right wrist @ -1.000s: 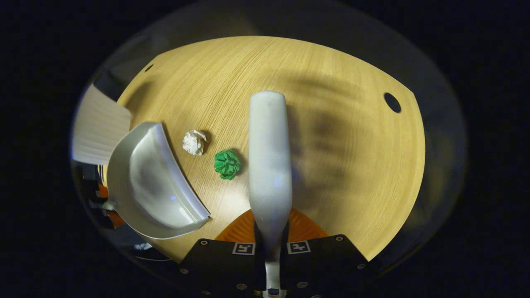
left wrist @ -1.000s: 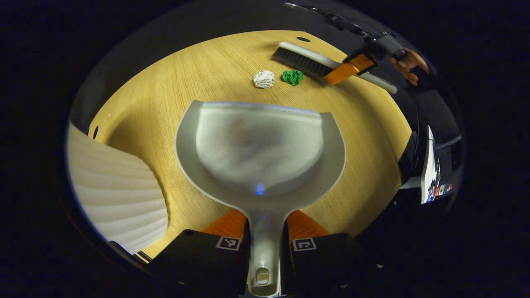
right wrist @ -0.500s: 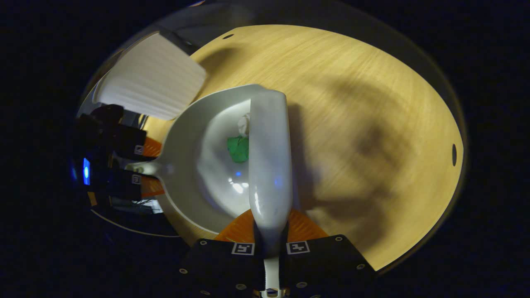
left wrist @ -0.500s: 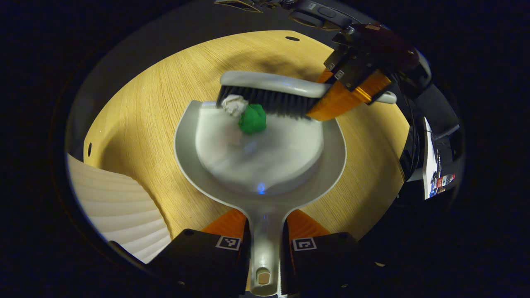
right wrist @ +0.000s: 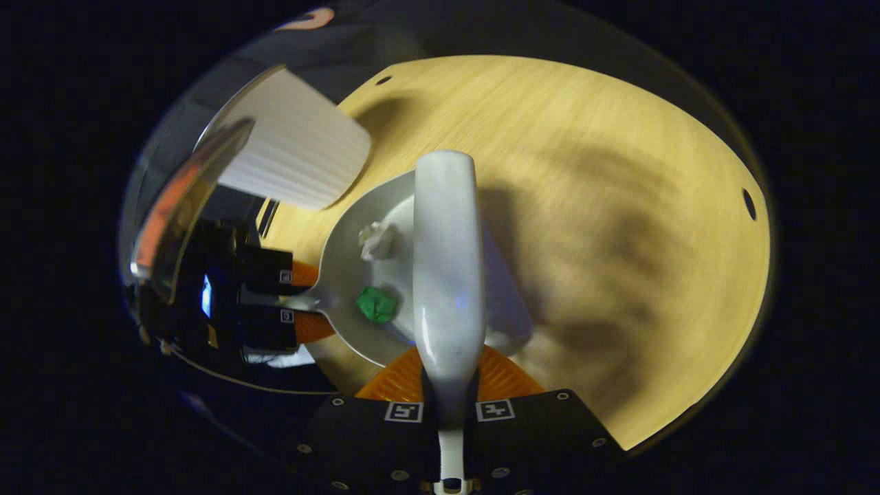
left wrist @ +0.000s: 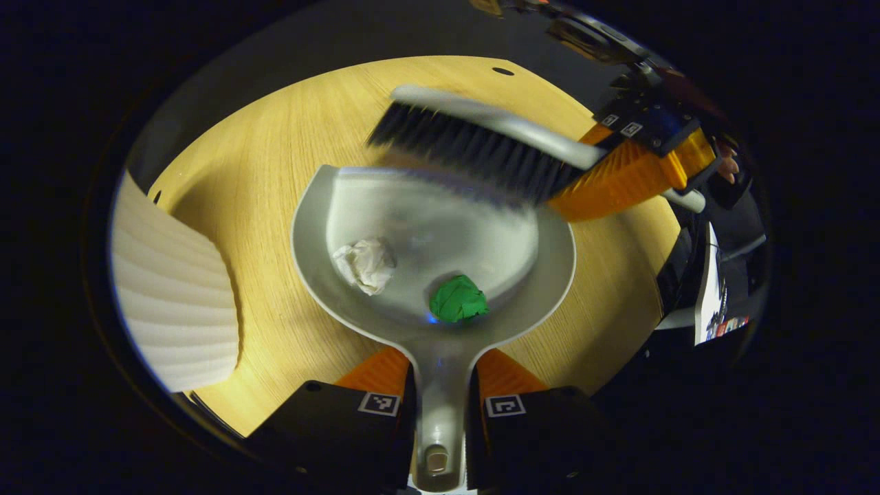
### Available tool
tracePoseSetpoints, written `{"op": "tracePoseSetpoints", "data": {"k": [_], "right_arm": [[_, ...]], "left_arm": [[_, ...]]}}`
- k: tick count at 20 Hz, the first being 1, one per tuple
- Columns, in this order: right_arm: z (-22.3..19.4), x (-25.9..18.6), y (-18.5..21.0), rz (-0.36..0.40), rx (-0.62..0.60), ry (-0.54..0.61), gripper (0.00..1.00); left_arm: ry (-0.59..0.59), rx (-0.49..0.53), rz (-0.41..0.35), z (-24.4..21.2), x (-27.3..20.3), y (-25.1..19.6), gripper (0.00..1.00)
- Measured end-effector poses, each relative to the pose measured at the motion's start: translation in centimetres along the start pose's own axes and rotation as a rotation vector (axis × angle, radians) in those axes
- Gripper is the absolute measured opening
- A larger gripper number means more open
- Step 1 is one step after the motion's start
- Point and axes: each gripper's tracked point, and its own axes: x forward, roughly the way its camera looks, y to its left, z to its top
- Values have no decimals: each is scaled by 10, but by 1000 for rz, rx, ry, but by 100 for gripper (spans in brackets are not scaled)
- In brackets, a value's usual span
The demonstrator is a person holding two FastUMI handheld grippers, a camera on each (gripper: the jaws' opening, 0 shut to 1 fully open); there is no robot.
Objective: Pick up the small broom and dustpan from the desktop, sweep the trash into the dustpan with the broom, and then empty the trash into the garbage bin.
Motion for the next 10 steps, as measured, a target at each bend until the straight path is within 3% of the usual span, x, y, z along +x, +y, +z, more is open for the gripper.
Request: {"op": "tracePoseSetpoints", "data": {"k": [2,5,7,10], "right_arm": [[0,-11,-9,-5,112,-76,14],[1,-25,-30,-99,267,-133,14],[-11,-14,-36,-147,387,-162,14],[-38,12,-39,-200,458,-164,14]], "left_arm": [[-6,-48,11,5,0,-4,31],[-11,-156,40,11,5,-10,31],[-18,-222,65,15,11,-13,31],[-30,-282,100,15,18,-13,31]]}}
